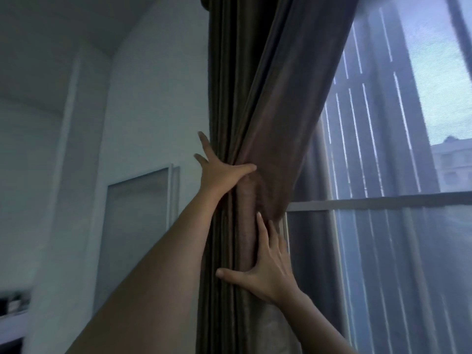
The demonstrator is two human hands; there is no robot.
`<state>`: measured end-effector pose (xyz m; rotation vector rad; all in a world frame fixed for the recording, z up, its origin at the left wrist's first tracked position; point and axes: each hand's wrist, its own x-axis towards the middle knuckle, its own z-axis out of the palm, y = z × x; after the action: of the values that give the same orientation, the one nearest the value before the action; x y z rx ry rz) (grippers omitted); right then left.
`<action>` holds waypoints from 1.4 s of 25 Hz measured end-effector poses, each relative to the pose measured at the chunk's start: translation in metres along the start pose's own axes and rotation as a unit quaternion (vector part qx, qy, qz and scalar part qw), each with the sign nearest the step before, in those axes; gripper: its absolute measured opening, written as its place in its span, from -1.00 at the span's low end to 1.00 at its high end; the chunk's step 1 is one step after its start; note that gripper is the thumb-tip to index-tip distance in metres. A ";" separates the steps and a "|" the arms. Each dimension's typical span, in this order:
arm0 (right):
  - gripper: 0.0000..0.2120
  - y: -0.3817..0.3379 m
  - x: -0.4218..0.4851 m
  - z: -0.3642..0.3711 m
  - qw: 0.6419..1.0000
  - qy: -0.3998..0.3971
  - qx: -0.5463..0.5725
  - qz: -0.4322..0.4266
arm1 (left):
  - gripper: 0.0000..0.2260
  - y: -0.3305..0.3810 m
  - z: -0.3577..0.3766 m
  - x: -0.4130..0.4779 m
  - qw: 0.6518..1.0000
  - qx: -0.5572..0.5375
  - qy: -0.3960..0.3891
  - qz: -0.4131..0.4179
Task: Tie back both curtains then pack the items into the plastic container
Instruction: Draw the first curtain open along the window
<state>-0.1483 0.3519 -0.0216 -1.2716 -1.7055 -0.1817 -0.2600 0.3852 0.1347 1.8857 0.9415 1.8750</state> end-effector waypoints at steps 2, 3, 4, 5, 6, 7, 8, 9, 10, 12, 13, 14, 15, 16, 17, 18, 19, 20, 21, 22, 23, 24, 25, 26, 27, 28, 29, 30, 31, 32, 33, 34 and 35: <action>0.27 -0.004 0.009 0.018 1.000 0.010 0.023 -0.006 | 0.10 -0.004 -0.006 0.008 1.000 -0.011 -0.024 -0.006; 0.27 -0.006 0.015 0.028 1.000 0.015 0.022 -0.008 | -0.05 -0.006 -0.009 0.012 1.000 0.005 -0.024 -0.002; 0.28 -0.008 0.022 0.038 1.000 0.019 0.018 -0.009 | -0.24 -0.007 -0.014 0.015 0.999 0.023 -0.021 0.015; 0.28 -0.011 0.030 0.050 1.000 0.025 0.016 -0.009 | -0.40 -0.009 -0.019 0.018 0.999 0.036 -0.020 0.031; 0.29 -0.014 0.040 0.062 0.999 0.031 0.012 -0.010 | -0.50 -0.011 -0.024 0.020 0.998 0.043 -0.023 0.043; 0.30 -0.015 0.051 0.072 0.999 0.032 0.006 -0.011 | -0.54 -0.013 -0.028 0.023 0.997 0.054 -0.027 0.051; 0.31 -0.017 0.062 0.082 1.000 0.021 -0.003 -0.011 | -0.56 -0.018 -0.033 0.025 0.995 0.077 -0.028 0.060; 0.31 -0.018 0.071 0.091 1.000 -0.001 -0.016 -0.009 | -0.58 -0.023 -0.036 0.027 0.992 0.106 -0.027 0.069; 0.31 -0.019 0.079 0.097 0.999 -0.026 -0.029 -0.002 | -0.59 -0.028 -0.038 0.030 0.989 0.124 -0.024 0.074; 0.32 -0.021 0.087 0.106 0.998 -0.052 -0.035 0.009 | -0.59 -0.040 -0.041 0.033 0.990 0.120 -0.010 0.069; 0.33 -0.021 0.087 0.108 0.998 -0.057 -0.028 0.013 | -0.59 -0.045 -0.043 0.033 0.992 0.110 -0.007 0.068; 0.33 -0.019 0.084 0.108 0.998 -0.058 -0.025 0.015 | -0.58 -0.051 -0.044 0.033 0.993 0.099 -0.009 0.069; 0.33 -0.016 0.078 0.106 0.998 -0.057 -0.023 0.016 | -0.58 -0.057 -0.044 0.031 0.992 0.099 -0.014 0.072; 0.33 -0.012 0.071 0.103 0.998 -0.058 -0.020 0.018 | -0.58 -0.064 -0.042 0.028 0.992 0.102 -0.017 0.077; 0.33 -0.008 0.063 0.097 0.998 -0.064 -0.016 0.019 | -0.58 -0.069 -0.039 0.023 0.991 0.107 -0.014 0.081; 0.32 -0.003 0.055 0.088 0.997 -0.072 -0.011 0.022 | -0.57 -0.073 -0.036 0.016 0.991 0.109 -0.008 0.083; 0.31 0.000 0.048 0.079 0.996 -0.084 -0.006 0.026 | -0.56 -0.073 -0.033 0.009 0.991 0.106 -0.002 0.082; 0.30 0.004 0.039 0.068 0.995 -0.098 -0.006 0.030 | -0.53 -0.072 -0.030 0.003 0.992 0.101 0.000 0.081; 0.30 0.006 0.030 0.057 0.993 -0.113 -0.018 0.031 | -0.46 -0.068 -0.028 -0.004 0.992 0.102 -0.001 0.078; 0.29 0.008 0.021 0.044 0.991 -0.129 -0.038 0.028 | -0.37 -0.061 -0.025 -0.012 0.991 0.112 0.001 0.074; 0.27 0.011 0.012 0.033 0.987 -0.146 -0.057 0.022 | -0.24 -0.055 -0.023 -0.020 0.989 0.131 0.012 0.070; 0.26 0.013 0.003 0.020 0.984 -0.164 -0.071 0.019 | -0.12 -0.047 -0.021 -0.028 0.983 0.166 0.034 0.071; 0.25 0.016 -0.008 0.006 0.980 -0.180 -0.079 0.022 | -0.04 -0.037 -0.018 -0.039 0.970 0.221 0.062 0.080; 0.25 0.019 -0.020 -0.008 0.978 -0.186 -0.086 0.025 | -0.02 -0.025 -0.013 -0.052 0.947 0.289 0.088 0.105; 0.25 0.022 -0.033 -0.025 0.979 -0.178 -0.095 0.028 | -0.02 -0.012 -0.007 -0.065 0.920 0.351 0.102 0.144; 0.23 0.025 -0.046 -0.042 0.982 -0.157 -0.106 0.027 | -0.03 0.001 0.000 -0.077 0.892 0.397 0.103 0.188; 0.21 0.029 -0.058 -0.062 0.984 -0.129 -0.117 0.025 | -0.05 0.015 0.009 -0.089 0.872 0.425 0.095 0.224; 0.17 0.033 -0.071 -0.085 0.986 -0.104 -0.127 0.026 | -0.07 0.030 0.020 -0.101 0.859 0.441 0.084 0.247; 0.13 0.036 -0.083 -0.109 0.986 -0.084 -0.138 0.028 | -0.11 0.043 0.032 -0.112 0.853 0.446 0.076 0.260; 0.10 0.038 -0.094 -0.131 0.986 -0.066 -0.152 0.030 | -0.17 0.056 0.045 -0.124 0.852 0.443 0.069 0.270; 0.08 0.041 -0.109 -0.157 0.984 -0.048 -0.171 0.033 | -0.23 0.073 0.061 -0.139 0.856 0.428 0.062 0.282; 0.06 0.045 -0.124 -0.182 0.981 -0.027 -0.187 0.038 | -0.29 0.090 0.078 -0.155 0.862 0.406 0.058 0.296; 0.05 0.049 -0.140 -0.207 0.978 -0.007 -0.204 0.046 | -0.34 0.108 0.095 -0.171 0.871 0.380 0.055 0.307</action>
<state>0.0128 0.1560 -0.0380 -1.6513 -1.6682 -0.4886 -0.1302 0.2171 0.0656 2.8344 1.3861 2.1482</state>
